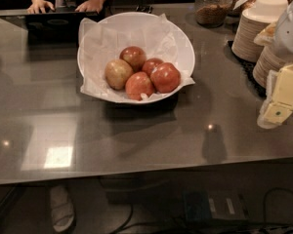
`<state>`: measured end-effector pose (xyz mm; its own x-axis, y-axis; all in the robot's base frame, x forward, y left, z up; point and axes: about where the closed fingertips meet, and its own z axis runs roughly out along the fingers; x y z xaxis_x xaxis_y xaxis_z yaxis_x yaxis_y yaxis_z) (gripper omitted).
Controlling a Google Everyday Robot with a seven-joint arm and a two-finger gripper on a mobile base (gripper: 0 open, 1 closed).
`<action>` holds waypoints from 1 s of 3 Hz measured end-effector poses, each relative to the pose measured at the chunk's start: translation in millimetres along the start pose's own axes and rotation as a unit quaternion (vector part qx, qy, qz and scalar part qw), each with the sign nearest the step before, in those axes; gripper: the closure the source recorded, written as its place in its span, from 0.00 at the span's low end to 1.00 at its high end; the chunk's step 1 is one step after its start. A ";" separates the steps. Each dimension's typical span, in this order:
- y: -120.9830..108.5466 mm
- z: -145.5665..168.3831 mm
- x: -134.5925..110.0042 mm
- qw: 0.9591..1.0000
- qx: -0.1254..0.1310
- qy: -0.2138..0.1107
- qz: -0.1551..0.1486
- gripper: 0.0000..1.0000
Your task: Pick apple from white bowl
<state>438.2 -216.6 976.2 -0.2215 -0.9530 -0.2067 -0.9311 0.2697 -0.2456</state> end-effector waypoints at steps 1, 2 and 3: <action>-1.0 -0.2 -1.2 1.000 0.003 -0.001 0.000 0.00; -9.2 11.3 -13.1 1.000 0.008 -0.019 -0.013 0.00; -32.6 38.9 -44.8 0.997 0.017 -0.066 -0.048 0.00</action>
Offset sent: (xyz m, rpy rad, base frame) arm 0.0344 0.0252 -0.0203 0.0574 -0.0426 0.0741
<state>489.7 -177.4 956.6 -0.0894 -0.9486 -0.3035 -0.9356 0.1846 -0.3011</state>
